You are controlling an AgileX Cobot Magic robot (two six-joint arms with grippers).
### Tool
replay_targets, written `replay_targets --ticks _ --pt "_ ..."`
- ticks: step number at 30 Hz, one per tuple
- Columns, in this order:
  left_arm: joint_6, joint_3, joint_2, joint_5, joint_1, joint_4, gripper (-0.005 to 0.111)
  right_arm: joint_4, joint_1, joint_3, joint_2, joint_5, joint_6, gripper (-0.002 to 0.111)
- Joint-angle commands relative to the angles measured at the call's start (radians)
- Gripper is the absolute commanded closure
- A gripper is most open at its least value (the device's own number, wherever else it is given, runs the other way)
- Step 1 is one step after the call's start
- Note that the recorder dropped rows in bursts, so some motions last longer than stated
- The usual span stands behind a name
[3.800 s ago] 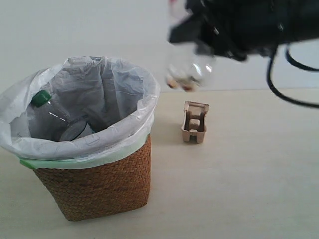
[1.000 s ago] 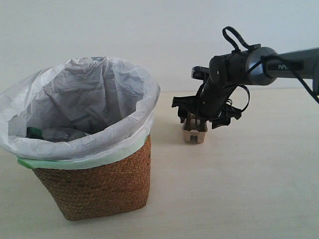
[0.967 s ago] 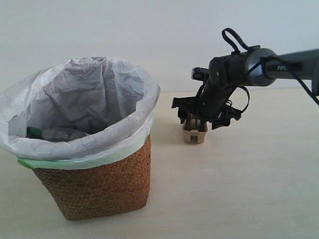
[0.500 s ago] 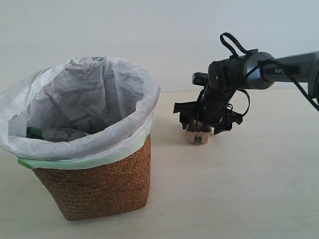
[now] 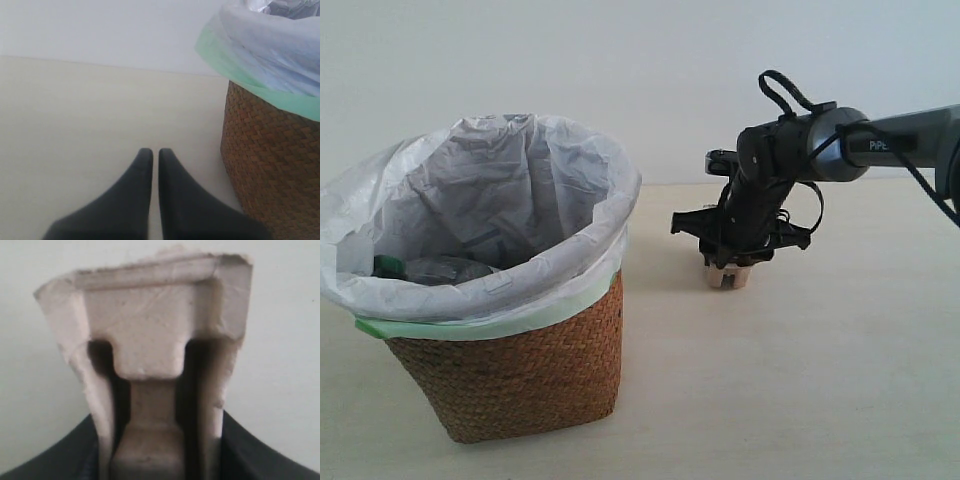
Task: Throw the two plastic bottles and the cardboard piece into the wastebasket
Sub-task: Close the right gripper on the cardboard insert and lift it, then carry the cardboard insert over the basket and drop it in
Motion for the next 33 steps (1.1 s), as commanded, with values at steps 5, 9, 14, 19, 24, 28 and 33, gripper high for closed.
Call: replay_targets --ticks 5,9,14,19,24,28,33 --pt "-0.005 0.004 -0.003 0.0 -0.008 0.005 0.103 -0.038 -0.017 -0.006 -0.061 0.105 -0.018 0.069" --pt "-0.005 0.004 -0.003 0.0 -0.008 0.005 0.103 -0.04 -0.033 -0.006 -0.132 0.197 -0.051 0.069" --pt "-0.005 0.004 -0.003 0.0 -0.008 0.005 0.103 -0.04 -0.04 -0.005 -0.269 0.303 -0.123 0.085" --pt "-0.005 0.004 -0.003 0.0 -0.008 0.005 0.103 -0.043 -0.04 0.003 -0.367 0.408 -0.16 0.092" --pt "-0.005 0.004 -0.003 0.0 -0.008 0.005 0.103 -0.058 -0.034 0.178 -0.509 0.34 -0.17 0.092" --pt "-0.005 0.004 -0.003 0.0 -0.008 0.005 0.103 -0.071 -0.034 0.352 -0.666 0.295 -0.164 0.092" --pt "-0.005 0.004 -0.003 0.0 -0.008 0.005 0.103 -0.118 -0.034 0.531 -0.847 0.283 -0.127 0.092"
